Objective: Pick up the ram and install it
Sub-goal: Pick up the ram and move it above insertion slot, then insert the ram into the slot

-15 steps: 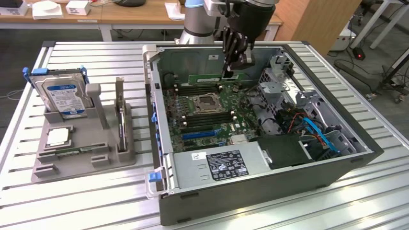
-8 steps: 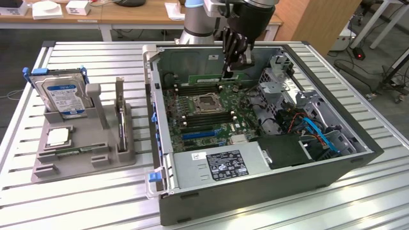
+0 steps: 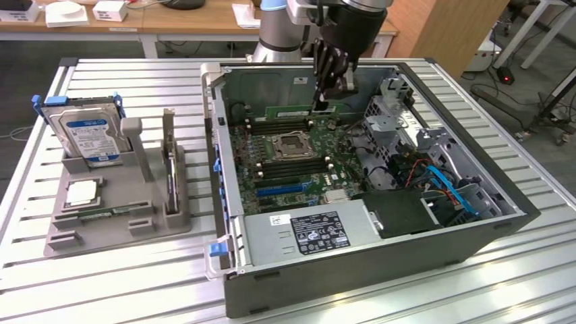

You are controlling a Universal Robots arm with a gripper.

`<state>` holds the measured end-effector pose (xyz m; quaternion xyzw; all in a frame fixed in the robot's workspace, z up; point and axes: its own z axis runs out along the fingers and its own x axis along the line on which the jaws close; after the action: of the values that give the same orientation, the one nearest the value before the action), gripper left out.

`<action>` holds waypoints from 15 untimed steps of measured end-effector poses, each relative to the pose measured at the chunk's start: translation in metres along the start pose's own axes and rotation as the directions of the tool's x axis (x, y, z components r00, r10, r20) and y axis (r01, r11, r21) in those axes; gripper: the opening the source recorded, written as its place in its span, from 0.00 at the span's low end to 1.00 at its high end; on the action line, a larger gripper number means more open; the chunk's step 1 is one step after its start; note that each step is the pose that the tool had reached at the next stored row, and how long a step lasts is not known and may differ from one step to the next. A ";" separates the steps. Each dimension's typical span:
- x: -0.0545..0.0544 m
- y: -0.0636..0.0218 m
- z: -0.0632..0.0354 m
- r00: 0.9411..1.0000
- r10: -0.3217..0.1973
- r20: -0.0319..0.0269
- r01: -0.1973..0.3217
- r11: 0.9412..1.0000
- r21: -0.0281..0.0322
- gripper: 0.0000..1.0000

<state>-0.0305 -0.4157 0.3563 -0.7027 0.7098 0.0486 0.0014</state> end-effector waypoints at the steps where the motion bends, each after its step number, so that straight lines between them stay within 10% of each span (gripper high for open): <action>1: 0.000 0.0000 0.0003 1.000 0.000 0.000 0.000 1.000 0.000 0.11; 15: 0.000 -0.0003 0.0038 1.000 0.000 0.002 0.000 1.000 0.000 0.11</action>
<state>-0.0305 -0.4157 0.3525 -0.7027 0.7098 0.0493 0.0020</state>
